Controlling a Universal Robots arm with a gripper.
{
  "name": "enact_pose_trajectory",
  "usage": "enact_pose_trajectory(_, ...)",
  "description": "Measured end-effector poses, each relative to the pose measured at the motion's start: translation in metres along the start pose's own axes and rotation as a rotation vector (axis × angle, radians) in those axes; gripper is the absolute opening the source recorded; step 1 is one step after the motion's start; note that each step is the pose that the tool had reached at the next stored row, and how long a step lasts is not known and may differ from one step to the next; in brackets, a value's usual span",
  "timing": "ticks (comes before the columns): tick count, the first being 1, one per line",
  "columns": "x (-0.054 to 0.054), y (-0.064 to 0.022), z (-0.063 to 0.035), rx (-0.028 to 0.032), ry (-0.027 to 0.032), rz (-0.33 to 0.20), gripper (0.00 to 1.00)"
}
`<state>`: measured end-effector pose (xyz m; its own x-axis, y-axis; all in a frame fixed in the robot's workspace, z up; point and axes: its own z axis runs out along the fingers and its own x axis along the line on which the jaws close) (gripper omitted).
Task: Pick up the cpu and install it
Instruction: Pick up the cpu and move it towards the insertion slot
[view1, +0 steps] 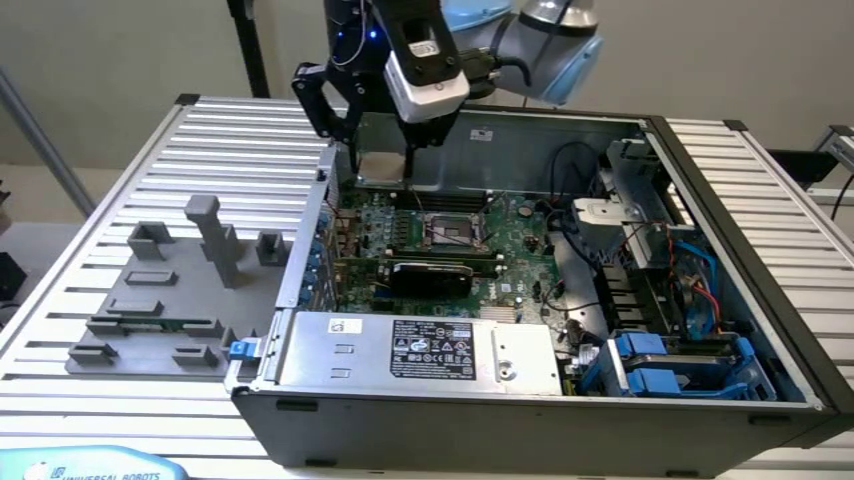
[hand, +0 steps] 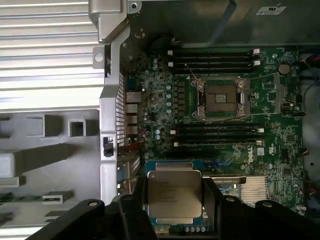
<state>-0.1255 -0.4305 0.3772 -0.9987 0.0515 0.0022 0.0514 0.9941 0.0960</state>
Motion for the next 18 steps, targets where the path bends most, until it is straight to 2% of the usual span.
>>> enact_pose_trajectory(6, -0.025, 0.0141, 0.0096, 0.0001, 0.0, 0.0, 0.55)
enact_pose_trajectory(18, -0.052, 0.0559, 0.0346, 0.0001, 0.0, 0.0, 0.55)
